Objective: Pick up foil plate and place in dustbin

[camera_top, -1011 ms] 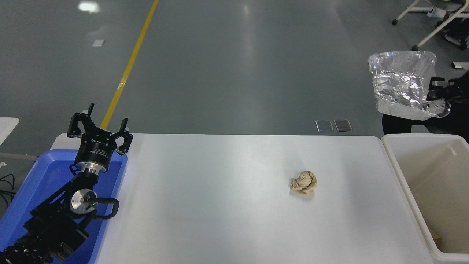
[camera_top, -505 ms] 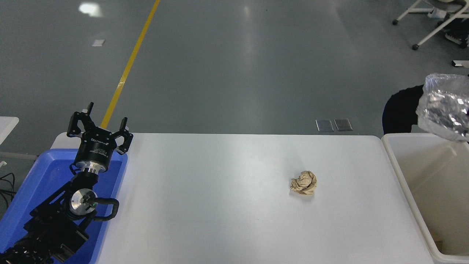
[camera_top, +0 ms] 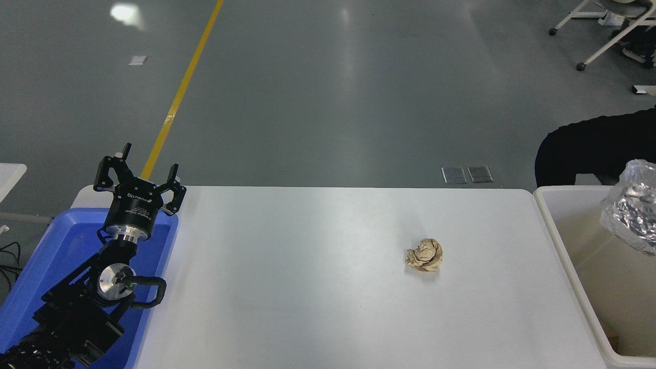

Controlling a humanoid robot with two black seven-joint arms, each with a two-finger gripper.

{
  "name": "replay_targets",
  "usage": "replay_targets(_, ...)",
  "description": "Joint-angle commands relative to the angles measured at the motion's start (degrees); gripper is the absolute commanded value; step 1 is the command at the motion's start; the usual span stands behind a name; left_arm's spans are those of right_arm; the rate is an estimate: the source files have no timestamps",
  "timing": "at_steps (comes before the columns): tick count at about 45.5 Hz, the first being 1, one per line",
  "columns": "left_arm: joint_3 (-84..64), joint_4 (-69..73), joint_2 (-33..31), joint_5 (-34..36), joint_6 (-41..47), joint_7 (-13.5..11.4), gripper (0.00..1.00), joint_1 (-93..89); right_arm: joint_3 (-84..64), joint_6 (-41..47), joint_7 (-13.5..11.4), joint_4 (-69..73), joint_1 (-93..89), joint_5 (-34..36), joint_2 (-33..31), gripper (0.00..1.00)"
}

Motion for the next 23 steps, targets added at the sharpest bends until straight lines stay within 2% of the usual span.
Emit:
replay_targets(1, 0.00, 0.01, 0.00, 0.01, 0.00, 0.00, 0.98, 0.00, 8.20, -1.86, -0.01, -2.44, -8.82, 0.43, 0.41, 0.00)
replay_targets(13, 0.00, 0.01, 0.00, 0.01, -0.09, 0.00, 0.98, 0.00, 9.52, -2.21, -0.10, -4.29, -11.11, 0.51, 1.90, 0.00)
replay_targets(14, 0.00, 0.01, 0.00, 0.01, 0.00, 0.00, 0.98, 0.00, 9.61, -2.56, -0.10, -4.29, -11.11, 0.60, 1.90, 0.14)
replay_targets(17, 0.00, 0.01, 0.00, 0.01, 0.00, 0.00, 0.98, 0.00, 10.40, -5.02, -0.01, -4.46, -11.11, 0.86, 1.90, 0.77)
replay_targets(18, 0.00, 0.01, 0.00, 0.01, 0.00, 0.00, 0.98, 0.00, 10.75, -6.07, -0.01, -4.55, -11.11, 0.87, 1.90, 0.89)
replay_targets(20, 0.00, 0.01, 0.00, 0.01, 0.00, 0.00, 0.98, 0.00, 11.28, -7.83, -0.01, -4.73, -11.19, 0.87, 1.99, 0.98)
replay_targets(23, 0.00, 0.01, 0.00, 0.01, 0.00, 0.00, 0.98, 0.00, 11.37, -8.54, -0.01, -4.81, -11.28, 0.95, 2.69, 1.00)
